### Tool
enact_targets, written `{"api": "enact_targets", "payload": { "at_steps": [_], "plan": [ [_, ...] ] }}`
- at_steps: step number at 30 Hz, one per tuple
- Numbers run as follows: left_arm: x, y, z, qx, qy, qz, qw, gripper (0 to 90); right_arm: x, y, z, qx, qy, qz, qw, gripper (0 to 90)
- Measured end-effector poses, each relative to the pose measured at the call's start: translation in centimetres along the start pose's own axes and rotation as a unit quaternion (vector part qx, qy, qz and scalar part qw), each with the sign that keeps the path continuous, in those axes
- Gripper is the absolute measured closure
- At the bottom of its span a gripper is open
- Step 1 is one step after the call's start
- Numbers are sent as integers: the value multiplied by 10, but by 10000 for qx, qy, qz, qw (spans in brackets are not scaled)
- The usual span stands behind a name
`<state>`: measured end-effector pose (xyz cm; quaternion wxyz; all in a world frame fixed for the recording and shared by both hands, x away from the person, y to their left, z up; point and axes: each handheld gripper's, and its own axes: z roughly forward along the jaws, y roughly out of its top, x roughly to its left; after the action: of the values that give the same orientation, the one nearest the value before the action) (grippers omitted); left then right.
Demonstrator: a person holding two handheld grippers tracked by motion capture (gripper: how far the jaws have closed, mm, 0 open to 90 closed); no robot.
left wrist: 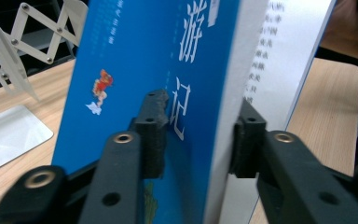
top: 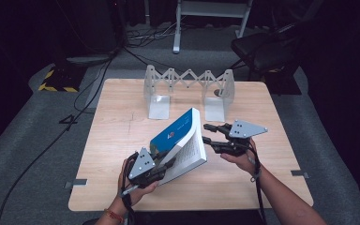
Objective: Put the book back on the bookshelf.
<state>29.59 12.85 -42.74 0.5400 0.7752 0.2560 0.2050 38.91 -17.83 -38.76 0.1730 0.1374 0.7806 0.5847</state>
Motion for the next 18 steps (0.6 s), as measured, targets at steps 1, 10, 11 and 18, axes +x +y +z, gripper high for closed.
{"api": "enact_targets", "payload": {
  "at_steps": [1,10,11,18],
  "plan": [
    [0,-3,2,34,-47,64,10000,577,0,1,1,3,18,29,10000,535],
    [12,-9,1,-41,-327,-143,9994,620,1,-8,14,63,265,260,9993,531],
    [12,-8,2,-54,-339,-158,9993,633,1,-8,13,35,216,220,9995,531],
    [14,4,26,-92,-679,-118,9976,642,-9,-7,-6,-188,-1,294,9994,592]
  ]
}}
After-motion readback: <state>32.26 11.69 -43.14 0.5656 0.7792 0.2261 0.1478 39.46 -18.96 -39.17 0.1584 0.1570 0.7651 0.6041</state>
